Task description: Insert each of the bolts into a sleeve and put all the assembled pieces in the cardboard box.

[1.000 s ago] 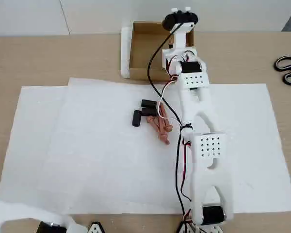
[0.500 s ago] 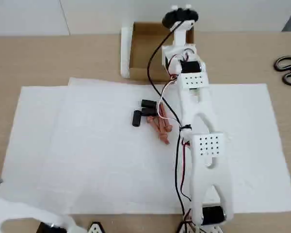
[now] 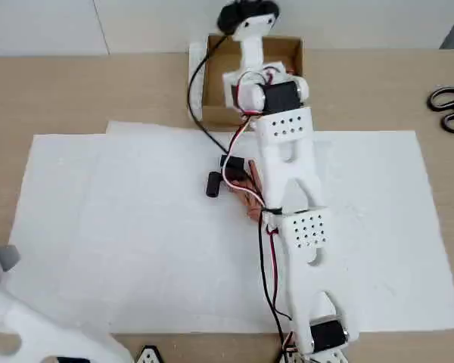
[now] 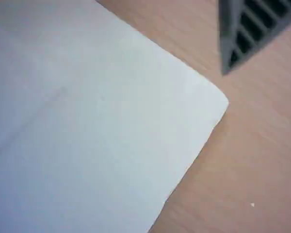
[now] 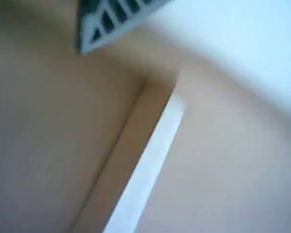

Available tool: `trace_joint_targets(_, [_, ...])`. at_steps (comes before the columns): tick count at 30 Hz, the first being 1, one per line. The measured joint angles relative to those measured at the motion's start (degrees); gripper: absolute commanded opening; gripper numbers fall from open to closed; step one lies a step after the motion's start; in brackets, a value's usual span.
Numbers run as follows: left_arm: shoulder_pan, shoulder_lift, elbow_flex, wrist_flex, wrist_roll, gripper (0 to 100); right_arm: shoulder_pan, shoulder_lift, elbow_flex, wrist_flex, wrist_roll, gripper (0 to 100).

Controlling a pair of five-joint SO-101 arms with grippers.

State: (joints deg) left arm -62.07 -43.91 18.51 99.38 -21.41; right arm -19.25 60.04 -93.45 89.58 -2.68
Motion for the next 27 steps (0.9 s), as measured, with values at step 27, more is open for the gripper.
trace_joint_targets(27, [2.4, -2.2, 8.6, 0.0, 0.8, 32, -4.9, -5.5, -0.3, 9.7, -15.3, 26.7])
